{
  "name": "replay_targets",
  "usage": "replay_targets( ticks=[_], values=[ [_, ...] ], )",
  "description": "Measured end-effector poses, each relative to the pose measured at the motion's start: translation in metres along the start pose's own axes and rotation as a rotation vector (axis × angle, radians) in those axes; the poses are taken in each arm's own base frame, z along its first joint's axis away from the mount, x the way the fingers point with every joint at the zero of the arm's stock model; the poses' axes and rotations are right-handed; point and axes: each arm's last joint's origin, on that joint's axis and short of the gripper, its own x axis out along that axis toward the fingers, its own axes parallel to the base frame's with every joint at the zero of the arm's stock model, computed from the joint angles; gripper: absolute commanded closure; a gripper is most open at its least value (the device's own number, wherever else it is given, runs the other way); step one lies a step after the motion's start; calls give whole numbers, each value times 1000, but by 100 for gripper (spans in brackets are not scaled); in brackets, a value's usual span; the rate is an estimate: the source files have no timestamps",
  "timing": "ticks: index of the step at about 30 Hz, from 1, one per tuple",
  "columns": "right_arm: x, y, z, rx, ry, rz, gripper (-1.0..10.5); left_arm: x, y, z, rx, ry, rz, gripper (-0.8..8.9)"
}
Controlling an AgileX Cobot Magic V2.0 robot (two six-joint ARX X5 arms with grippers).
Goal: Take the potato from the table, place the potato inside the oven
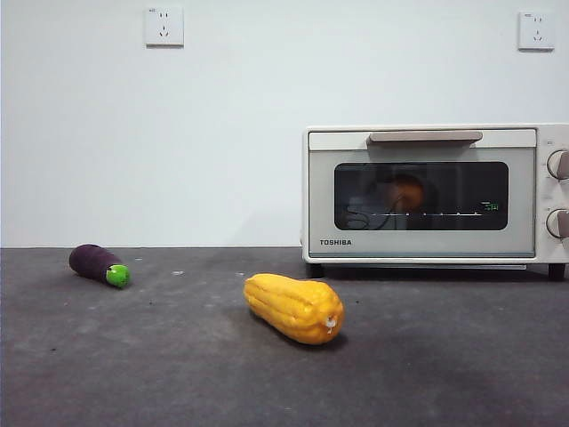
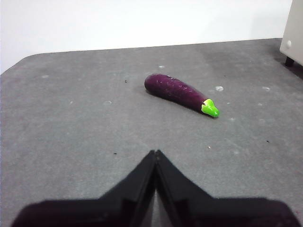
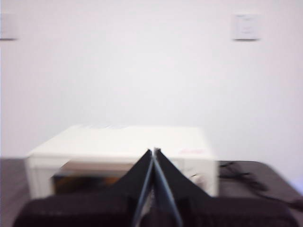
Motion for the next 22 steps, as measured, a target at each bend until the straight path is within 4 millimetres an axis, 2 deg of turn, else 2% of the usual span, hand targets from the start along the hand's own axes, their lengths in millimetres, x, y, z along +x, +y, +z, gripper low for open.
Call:
replay_targets(
  ticks=[2,5,10,14,18,22],
  values=[
    [1,1,-25,0,56,64,945,0,0,0,0,0,0,817],
    [1,1,-62,2,154,67,945,0,0,0,0,0,0,817],
    [-4,-1,-107,11,237,34,945,0,0,0,0,0,0,817],
    [-9,-2,-123,13,278,12,945,0,0,0,0,0,0,817],
    [-12,-3,-130,18,358,-9,945,0,0,0,0,0,0,817],
    [-12,-4,-130,15,365,-31,945,0,0,0,0,2,0,817]
  ],
)
